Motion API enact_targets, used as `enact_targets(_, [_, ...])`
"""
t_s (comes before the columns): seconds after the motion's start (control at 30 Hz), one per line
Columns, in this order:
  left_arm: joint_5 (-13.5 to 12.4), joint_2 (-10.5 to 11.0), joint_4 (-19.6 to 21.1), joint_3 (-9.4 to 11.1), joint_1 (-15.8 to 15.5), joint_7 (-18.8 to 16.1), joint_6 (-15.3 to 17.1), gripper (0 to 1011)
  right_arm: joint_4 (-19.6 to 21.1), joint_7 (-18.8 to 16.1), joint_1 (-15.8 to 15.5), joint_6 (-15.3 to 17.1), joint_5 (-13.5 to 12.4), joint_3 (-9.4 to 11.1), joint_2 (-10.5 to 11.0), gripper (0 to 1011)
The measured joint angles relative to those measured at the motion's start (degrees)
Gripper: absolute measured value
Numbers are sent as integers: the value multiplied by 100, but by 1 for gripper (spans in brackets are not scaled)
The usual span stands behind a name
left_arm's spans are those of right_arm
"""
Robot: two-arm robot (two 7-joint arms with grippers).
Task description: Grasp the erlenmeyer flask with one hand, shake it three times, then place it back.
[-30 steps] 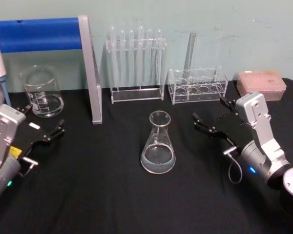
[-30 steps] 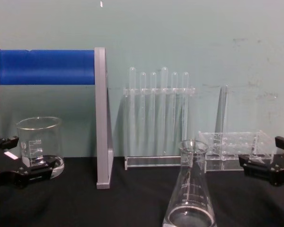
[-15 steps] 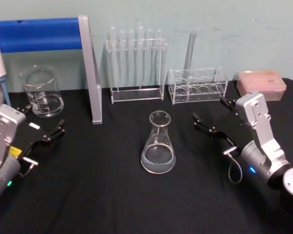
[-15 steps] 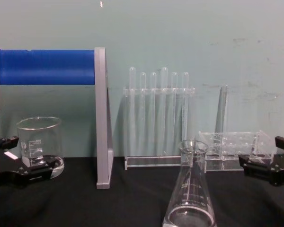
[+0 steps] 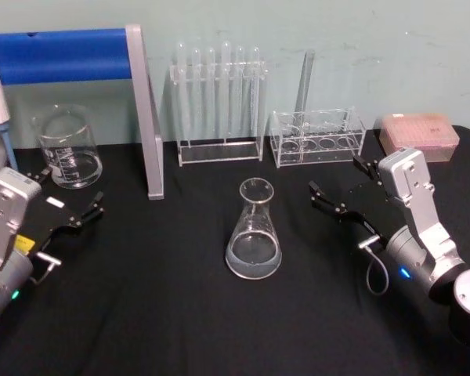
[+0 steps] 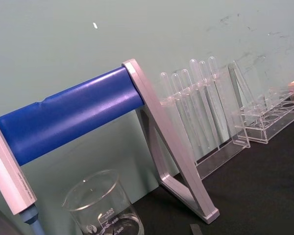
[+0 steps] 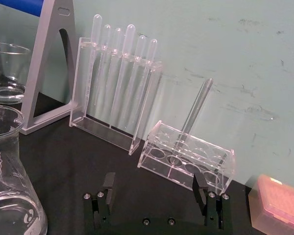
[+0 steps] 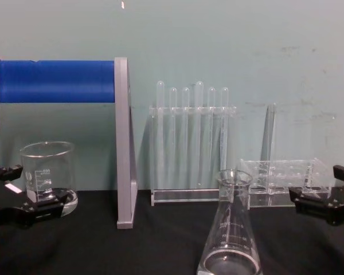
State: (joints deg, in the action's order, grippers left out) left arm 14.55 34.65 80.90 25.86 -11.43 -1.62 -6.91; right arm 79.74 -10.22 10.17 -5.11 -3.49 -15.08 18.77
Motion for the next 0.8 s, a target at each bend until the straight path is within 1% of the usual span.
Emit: enact_targets(0.8, [0,0,0,0,0,0,0,1001,0,0,0,0,0,0,0,1000])
